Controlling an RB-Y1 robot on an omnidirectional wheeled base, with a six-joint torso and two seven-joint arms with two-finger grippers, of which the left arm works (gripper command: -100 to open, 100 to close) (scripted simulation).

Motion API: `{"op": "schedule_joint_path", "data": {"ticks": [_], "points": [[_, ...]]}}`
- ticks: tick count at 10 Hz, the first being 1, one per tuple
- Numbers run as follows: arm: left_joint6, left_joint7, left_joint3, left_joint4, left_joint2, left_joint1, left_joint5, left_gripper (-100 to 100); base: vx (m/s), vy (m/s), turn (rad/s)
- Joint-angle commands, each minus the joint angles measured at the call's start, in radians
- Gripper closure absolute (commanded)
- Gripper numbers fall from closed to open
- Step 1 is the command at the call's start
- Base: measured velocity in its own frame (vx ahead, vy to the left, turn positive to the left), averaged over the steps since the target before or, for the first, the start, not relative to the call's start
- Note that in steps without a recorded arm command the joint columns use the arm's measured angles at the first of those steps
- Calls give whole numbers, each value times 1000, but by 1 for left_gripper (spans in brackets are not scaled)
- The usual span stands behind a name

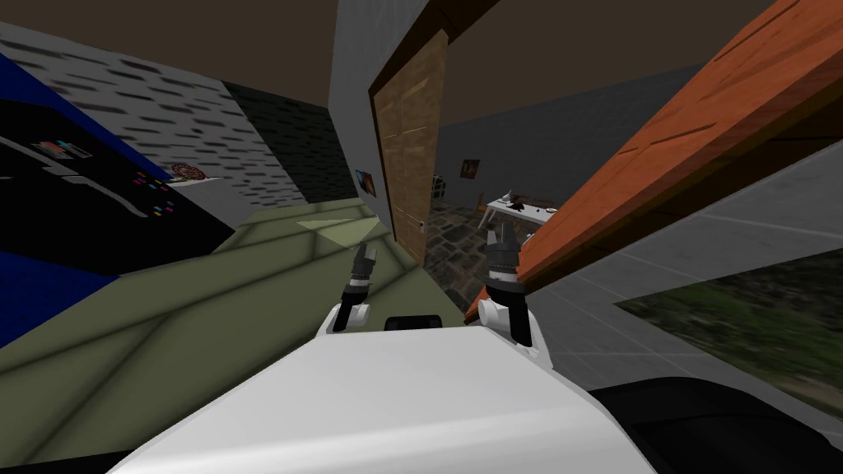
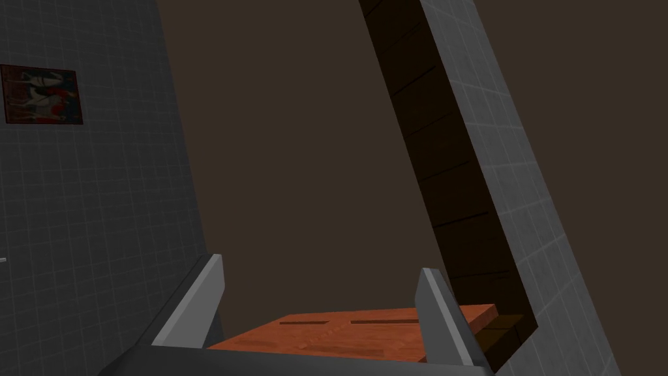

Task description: Push the door open

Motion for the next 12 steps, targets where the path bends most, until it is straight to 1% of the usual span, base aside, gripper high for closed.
{"op": "schedule_joint_path", "data": {"ticks": [1, 12], "points": [[-11, 4, -9, 45, 2, -22, -4, -100, 116, 37, -49], [-66, 39, -73, 309, 21, -147, -29, -100, 95, 33, -52]]}}
